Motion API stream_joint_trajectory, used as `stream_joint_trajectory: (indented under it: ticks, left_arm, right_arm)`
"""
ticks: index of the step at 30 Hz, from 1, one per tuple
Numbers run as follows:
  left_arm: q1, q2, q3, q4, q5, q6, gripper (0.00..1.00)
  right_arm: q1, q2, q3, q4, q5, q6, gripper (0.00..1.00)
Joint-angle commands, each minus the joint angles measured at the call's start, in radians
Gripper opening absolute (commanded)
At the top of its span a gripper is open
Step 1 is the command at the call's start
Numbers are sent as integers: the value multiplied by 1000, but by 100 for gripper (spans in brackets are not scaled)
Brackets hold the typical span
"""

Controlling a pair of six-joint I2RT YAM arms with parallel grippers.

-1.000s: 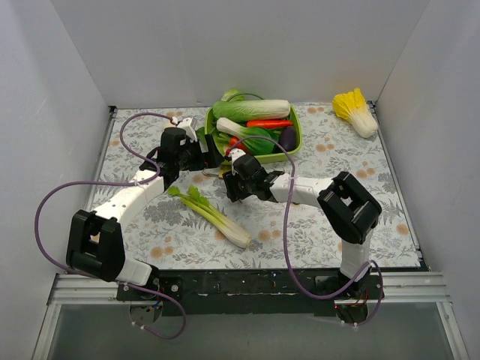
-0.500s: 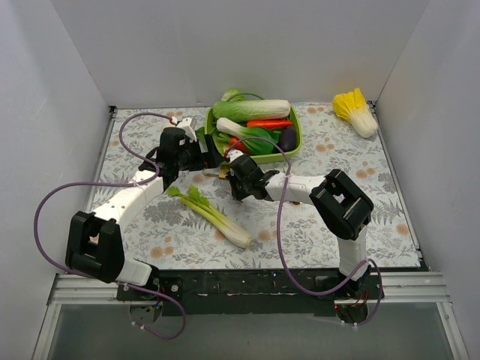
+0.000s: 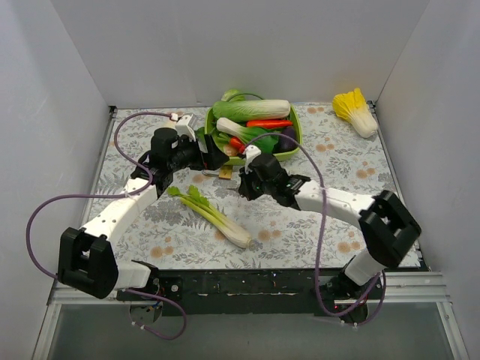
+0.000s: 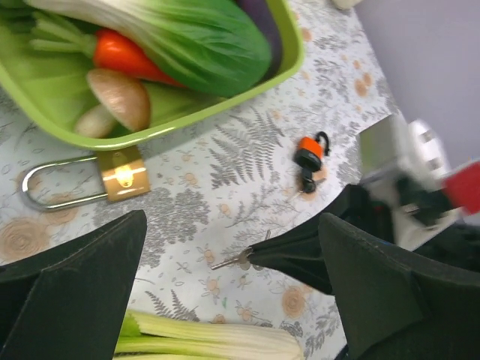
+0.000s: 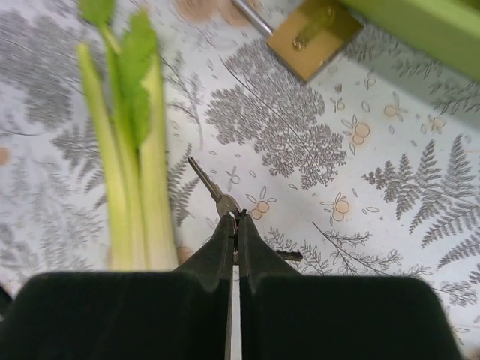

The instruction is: Unlock with the key

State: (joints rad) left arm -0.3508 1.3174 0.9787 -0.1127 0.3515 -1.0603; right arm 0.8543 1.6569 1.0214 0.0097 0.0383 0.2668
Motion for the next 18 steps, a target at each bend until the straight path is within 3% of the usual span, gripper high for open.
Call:
stream_joint_trajectory:
  ticks: [1, 8, 14, 18]
  left_arm:
    - [-2, -61, -32, 93, 275, 29, 98]
    - [-5, -12, -26, 165, 607, 8, 98]
    - [-68, 0, -31, 166, 681, 25, 98]
    - [-109, 9, -29, 156, 684, 37, 91]
  right_arm:
    - [-29, -237, -67, 55, -74, -21, 1]
    - [-81, -488, -127, -37, -144, 3, 1]
    - [-92, -571, -116, -71, -199, 31, 1]
    - [-92, -583, -110, -74, -225, 38, 1]
